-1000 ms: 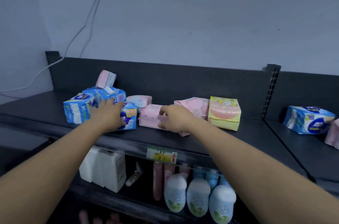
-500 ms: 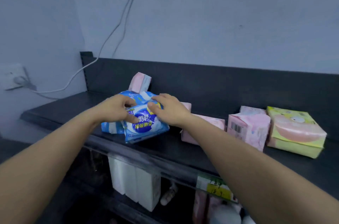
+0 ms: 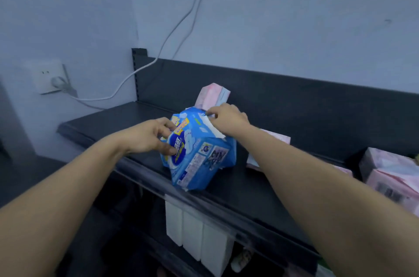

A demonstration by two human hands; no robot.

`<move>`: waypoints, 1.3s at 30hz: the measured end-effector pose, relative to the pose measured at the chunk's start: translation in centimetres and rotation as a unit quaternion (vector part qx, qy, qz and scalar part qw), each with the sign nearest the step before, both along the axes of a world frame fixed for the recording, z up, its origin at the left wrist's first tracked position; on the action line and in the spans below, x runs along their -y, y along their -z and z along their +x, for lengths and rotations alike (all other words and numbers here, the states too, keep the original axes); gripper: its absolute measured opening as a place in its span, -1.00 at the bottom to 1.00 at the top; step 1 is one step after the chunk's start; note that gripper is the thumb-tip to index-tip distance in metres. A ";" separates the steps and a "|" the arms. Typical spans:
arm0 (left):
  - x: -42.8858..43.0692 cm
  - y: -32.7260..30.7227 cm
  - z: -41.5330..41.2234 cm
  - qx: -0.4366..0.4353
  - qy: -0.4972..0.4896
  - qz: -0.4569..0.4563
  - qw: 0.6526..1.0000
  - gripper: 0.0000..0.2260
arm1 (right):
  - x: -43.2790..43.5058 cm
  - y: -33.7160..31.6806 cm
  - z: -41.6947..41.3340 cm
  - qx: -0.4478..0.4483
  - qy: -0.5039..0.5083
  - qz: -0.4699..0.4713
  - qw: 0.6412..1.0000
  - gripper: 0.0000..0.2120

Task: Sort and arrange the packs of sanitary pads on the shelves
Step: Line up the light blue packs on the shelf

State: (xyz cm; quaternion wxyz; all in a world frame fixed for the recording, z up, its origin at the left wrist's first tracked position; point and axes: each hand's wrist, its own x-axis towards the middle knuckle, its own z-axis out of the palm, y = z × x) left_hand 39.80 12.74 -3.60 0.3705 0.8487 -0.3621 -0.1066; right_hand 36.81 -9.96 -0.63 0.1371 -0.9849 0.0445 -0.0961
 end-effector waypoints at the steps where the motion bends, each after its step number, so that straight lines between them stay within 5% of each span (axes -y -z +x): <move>1: -0.4 0.1 0.3 -0.002 0.006 -0.008 1.000 -0.83 | -0.3 -0.4 0.3 -0.010 -0.008 -0.043 0.999 -0.65; 5: -2.5 -0.1 1.3 -0.029 -0.018 -0.064 0.997 -0.89 | -1.9 -1.2 1.5 -0.064 -0.028 -0.114 0.991 -0.59; 9: -5.2 0.0 2.3 -0.041 -0.045 -0.111 0.992 -0.41 | -4.2 -0.3 2.9 -0.078 -0.030 -0.176 0.981 -0.60; 14: -6.8 0.6 2.4 -0.053 -0.075 -0.149 0.985 -0.40 | -5.8 0.4 4.1 -0.115 -0.003 -0.139 0.984 -0.59; 17: -7.5 1.2 2.3 -0.061 -0.093 -0.173 0.979 -0.43 | -6.6 0.7 4.6 -0.071 0.028 -0.100 0.992 -0.63; 20: -7.5 1.6 1.8 -0.059 -0.122 -0.181 0.974 -0.71 | -7.0 1.2 4.7 -0.034 0.032 -0.097 0.994 -0.69; 24: -7.3 1.9 0.5 -0.024 -0.157 -0.186 0.970 -0.82 | -6.3 1.9 4.4 0.041 0.022 -0.078 0.996 -0.86; 28: -6.9 1.1 -1.3 0.019 -0.189 -0.214 0.958 -0.64 | -5.0 2.2 3.4 0.120 -0.005 0.036 0.992 -0.83; 31: -6.8 -0.2 -3.0 0.042 -0.208 -0.214 0.954 -0.58 | -4.4 2.2 1.9 0.195 -0.030 0.088 0.976 -0.51; 35: -7.8 -2.7 -6.3 0.071 -0.248 -0.179 0.949 -0.65 | -5.5 0.5 -0.5 0.260 -0.068 0.120 0.956 -0.79; 39: -10.6 -4.2 -10.4 0.101 -0.305 -0.135 0.938 -0.79 | -8.4 -1.6 -2.5 0.302 -0.126 0.134 0.935 -0.81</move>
